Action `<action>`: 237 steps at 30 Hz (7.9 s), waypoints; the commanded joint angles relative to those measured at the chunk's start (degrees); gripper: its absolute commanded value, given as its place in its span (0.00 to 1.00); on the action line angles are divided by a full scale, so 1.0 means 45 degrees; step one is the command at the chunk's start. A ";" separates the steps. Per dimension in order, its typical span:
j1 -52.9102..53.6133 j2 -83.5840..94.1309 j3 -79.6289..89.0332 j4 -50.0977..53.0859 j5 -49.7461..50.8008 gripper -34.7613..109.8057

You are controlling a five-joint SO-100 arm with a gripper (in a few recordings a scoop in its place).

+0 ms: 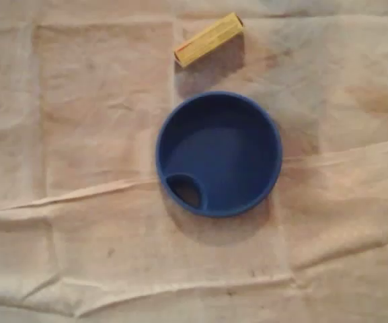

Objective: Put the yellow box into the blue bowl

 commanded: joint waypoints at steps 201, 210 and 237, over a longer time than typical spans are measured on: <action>-0.1094 -1.2383 -1.5820 -0.0664 0.6387 0.24; -0.1094 -1.3359 -1.6426 -0.0664 0.6230 0.24; -0.1035 -1.3203 -1.6406 -0.0430 0.6211 0.40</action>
